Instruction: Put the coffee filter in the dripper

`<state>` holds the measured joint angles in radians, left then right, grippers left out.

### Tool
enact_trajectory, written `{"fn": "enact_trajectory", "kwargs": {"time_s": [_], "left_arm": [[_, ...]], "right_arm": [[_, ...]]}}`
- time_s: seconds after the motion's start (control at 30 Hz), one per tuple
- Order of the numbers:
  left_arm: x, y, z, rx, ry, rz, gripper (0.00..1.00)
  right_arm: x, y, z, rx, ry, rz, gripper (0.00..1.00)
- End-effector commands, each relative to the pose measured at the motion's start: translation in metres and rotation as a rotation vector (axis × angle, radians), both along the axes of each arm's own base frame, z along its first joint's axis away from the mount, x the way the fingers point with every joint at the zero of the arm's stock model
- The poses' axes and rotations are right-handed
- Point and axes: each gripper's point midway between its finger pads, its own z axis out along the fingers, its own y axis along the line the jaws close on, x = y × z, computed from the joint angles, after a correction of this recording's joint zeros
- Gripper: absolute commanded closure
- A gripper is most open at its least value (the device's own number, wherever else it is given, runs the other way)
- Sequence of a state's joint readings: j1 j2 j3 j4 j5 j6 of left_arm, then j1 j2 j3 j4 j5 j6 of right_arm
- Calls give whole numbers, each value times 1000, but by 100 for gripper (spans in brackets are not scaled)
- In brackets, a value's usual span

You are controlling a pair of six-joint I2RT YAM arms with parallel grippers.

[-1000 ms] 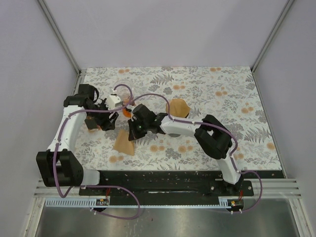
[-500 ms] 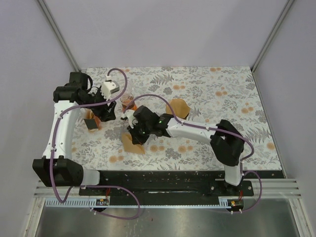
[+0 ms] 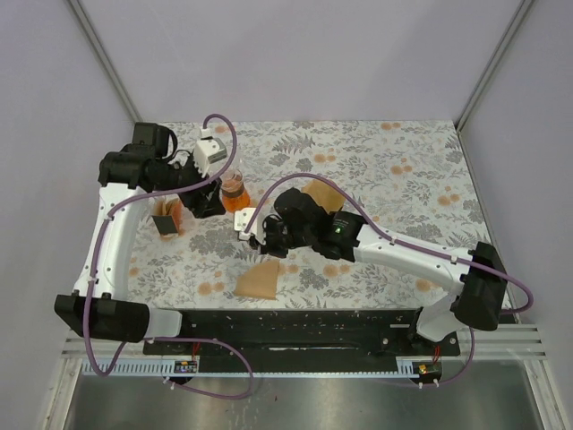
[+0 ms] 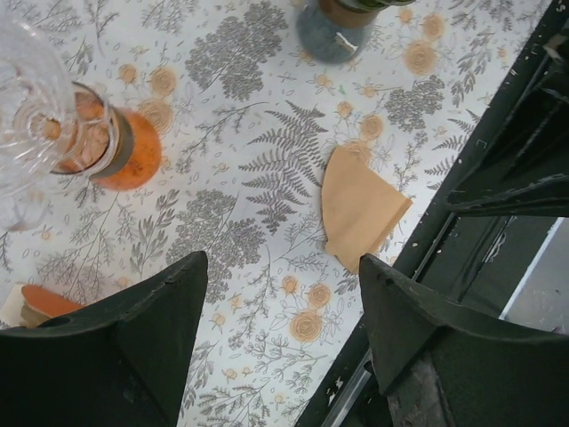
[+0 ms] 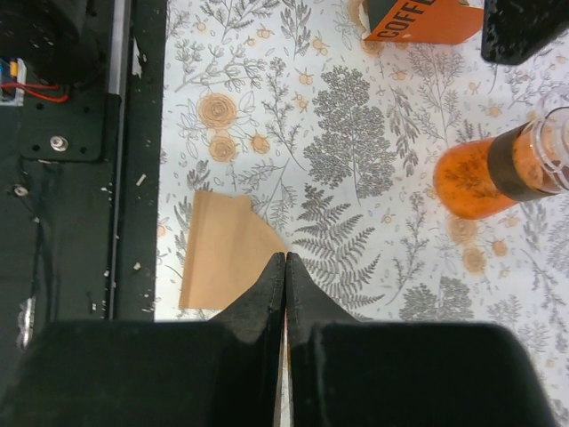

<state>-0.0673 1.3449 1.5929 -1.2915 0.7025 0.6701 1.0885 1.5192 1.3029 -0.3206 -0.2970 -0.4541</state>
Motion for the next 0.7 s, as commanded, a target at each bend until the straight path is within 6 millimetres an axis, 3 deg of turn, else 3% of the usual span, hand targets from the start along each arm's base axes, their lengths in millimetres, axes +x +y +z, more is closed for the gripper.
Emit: {"fn": "enact_trajectory", "kwargs": {"time_s": [0.0,0.07,0.2,0.23,0.3,0.43,0.67], "left_arm": [[-12,-12,7,-23,-21,-49,28],[-11,-5,-11,19,14,-29,28],[-8,4,-23,32,40,20,28],[-6,7,-23,26,40,37,28],[-1,13,-20,24,23,70,28],[1,21,-22,37,19,99,28],[-3,25,-26,47,24,100,28]], "right_arm": [[4,-5,7,-18,-130,44,100],[4,-3,-4,-33,-80,22,97],[3,8,-29,-56,13,-71,40],[-3,13,-38,-76,26,-74,30],[-15,24,-59,-136,56,-67,1],[-14,37,-108,-298,94,-119,1],[-3,44,-150,-474,125,-127,1]]}}
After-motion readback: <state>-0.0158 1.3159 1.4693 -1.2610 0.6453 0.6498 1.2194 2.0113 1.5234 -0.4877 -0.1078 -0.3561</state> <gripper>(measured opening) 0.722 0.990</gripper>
